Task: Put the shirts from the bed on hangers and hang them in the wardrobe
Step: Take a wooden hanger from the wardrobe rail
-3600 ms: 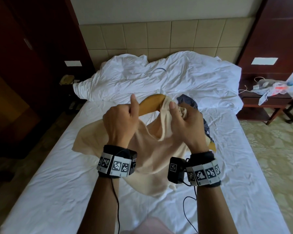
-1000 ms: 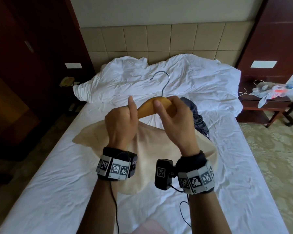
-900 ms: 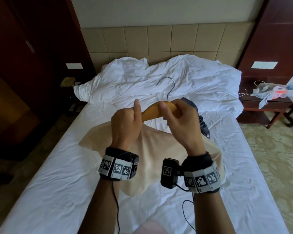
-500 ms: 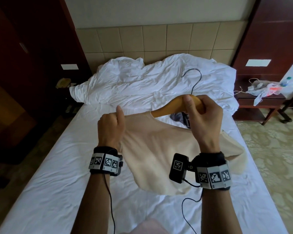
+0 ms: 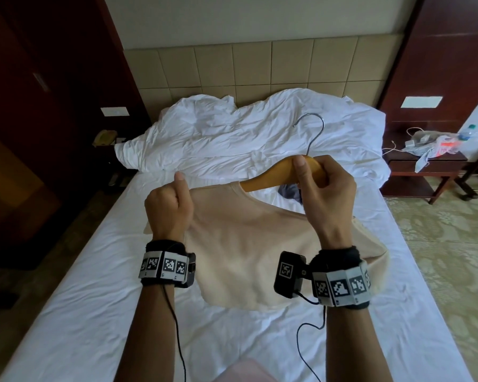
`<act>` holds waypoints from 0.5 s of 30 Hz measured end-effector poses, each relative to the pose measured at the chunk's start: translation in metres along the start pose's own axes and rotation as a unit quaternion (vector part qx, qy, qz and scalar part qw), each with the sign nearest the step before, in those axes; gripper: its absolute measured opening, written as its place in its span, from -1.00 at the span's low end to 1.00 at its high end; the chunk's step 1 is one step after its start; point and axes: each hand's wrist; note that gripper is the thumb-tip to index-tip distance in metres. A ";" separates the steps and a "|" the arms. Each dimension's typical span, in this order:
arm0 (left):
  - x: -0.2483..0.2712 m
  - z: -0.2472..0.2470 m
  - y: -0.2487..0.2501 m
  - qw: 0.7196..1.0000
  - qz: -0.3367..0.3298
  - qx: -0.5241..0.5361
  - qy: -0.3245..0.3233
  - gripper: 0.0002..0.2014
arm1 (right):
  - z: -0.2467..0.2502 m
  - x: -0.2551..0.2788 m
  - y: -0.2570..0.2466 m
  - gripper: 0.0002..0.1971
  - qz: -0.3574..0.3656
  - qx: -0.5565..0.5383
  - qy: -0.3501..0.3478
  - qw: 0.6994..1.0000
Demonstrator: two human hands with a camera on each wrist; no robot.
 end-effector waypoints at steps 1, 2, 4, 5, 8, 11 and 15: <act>-0.001 0.000 -0.001 1.000 -0.008 0.013 0.004 -0.27 | 0.000 0.000 0.001 -0.71 0.001 0.000 -0.001 1.000; -0.002 0.000 0.000 0.999 -0.013 0.044 0.005 -0.31 | 0.000 0.000 0.001 -0.71 -0.001 -0.001 0.000 1.000; -0.004 0.001 0.002 0.993 -0.015 0.114 0.014 -0.39 | 0.000 0.000 0.002 -0.68 -0.006 0.003 0.008 1.000; -0.005 0.002 0.003 0.992 -0.015 0.123 0.028 -0.41 | 0.000 0.000 0.003 -0.66 -0.008 0.011 0.014 1.000; -0.007 0.000 0.001 0.991 0.003 0.110 0.073 -0.36 | -0.003 0.000 0.006 -0.56 -0.012 0.041 0.019 0.999; -0.007 0.001 0.005 0.977 0.058 0.164 0.120 -0.37 | -0.005 0.000 0.006 -0.53 -0.015 0.031 0.014 0.999; -0.012 0.001 0.003 0.958 0.130 0.197 0.161 -0.32 | -0.009 0.000 0.003 -0.54 -0.022 0.008 0.011 1.000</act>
Point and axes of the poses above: each hand's wrist, its own x-axis away from the middle knuckle, its own z-axis out of the back of the hand, y = z × x, and after that the axes turned 12 degrees about -y, right-handed
